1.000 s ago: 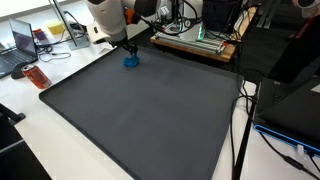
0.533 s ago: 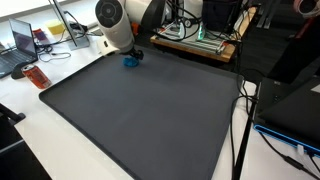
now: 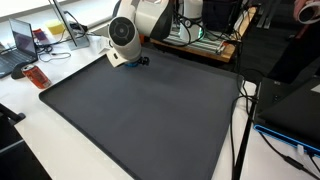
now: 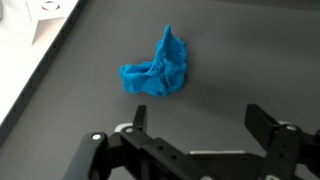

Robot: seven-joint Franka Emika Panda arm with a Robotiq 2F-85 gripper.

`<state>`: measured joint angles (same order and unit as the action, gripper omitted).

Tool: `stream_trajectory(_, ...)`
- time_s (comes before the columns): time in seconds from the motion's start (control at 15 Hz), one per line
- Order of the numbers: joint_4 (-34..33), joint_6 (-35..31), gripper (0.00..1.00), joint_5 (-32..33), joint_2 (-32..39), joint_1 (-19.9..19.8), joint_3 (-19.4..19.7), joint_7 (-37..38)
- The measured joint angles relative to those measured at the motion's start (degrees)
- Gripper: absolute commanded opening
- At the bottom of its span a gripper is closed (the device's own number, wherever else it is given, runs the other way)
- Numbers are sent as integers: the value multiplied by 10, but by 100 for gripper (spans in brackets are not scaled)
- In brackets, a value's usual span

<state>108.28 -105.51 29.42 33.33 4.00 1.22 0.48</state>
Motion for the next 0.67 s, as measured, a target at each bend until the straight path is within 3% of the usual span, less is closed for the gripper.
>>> stream_trajectory(0.67, -47, 45, 100, 5, 59, 11, 0, -23)
